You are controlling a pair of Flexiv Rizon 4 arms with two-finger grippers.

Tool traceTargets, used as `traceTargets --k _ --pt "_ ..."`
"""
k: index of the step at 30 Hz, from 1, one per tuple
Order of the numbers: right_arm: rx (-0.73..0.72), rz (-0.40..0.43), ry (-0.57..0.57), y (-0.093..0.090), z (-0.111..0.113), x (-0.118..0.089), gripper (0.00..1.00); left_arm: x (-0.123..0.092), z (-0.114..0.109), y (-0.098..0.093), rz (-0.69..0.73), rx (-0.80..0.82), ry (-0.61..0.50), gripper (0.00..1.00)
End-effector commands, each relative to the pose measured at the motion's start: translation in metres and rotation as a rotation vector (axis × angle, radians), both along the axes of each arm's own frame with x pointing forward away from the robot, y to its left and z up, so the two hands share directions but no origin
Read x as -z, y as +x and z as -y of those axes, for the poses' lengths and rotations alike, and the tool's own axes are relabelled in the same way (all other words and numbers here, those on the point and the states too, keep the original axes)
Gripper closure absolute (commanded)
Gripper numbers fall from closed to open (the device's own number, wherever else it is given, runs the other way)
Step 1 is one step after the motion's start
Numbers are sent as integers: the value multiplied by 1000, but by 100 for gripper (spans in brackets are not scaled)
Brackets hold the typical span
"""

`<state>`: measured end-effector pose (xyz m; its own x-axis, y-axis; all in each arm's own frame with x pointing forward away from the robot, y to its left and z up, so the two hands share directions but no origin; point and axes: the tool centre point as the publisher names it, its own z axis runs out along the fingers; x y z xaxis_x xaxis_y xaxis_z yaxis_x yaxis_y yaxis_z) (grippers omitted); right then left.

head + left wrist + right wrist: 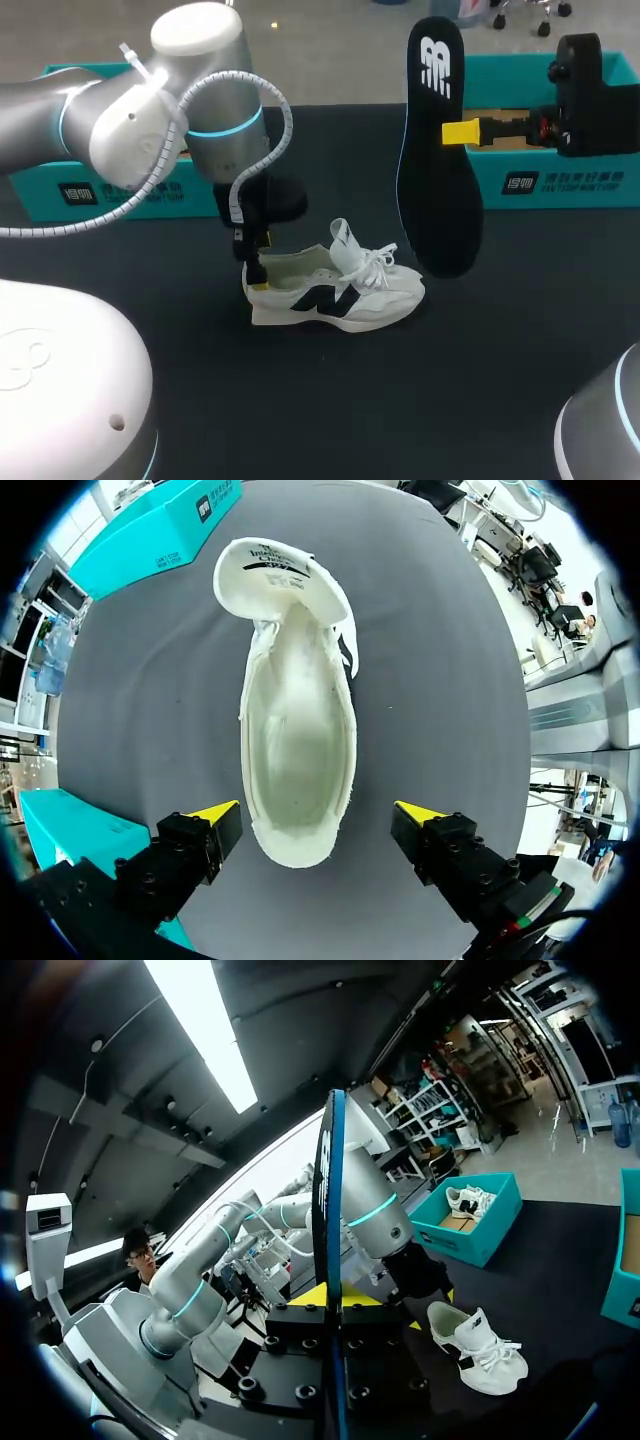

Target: Take the shoe out of the shoebox, open the shoe tongue, remove and reinsert the insole, then place the shoe into the shoebox

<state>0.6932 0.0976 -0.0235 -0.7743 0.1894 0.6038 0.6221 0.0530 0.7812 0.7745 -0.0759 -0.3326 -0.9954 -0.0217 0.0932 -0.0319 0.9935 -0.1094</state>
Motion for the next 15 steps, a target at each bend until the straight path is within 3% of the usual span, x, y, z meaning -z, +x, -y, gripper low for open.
traceTargets --k 1,9,15 --pt "-2 0 -1 2 -2 1 100 -1 -1 -1 2 0 1 0" --pt "-2 0 -1 2 -2 1 100 -4 7 4 53 22 19 0" --pt "-2 0 -1 2 -2 1 100 1 17 18 100 15 17 0"
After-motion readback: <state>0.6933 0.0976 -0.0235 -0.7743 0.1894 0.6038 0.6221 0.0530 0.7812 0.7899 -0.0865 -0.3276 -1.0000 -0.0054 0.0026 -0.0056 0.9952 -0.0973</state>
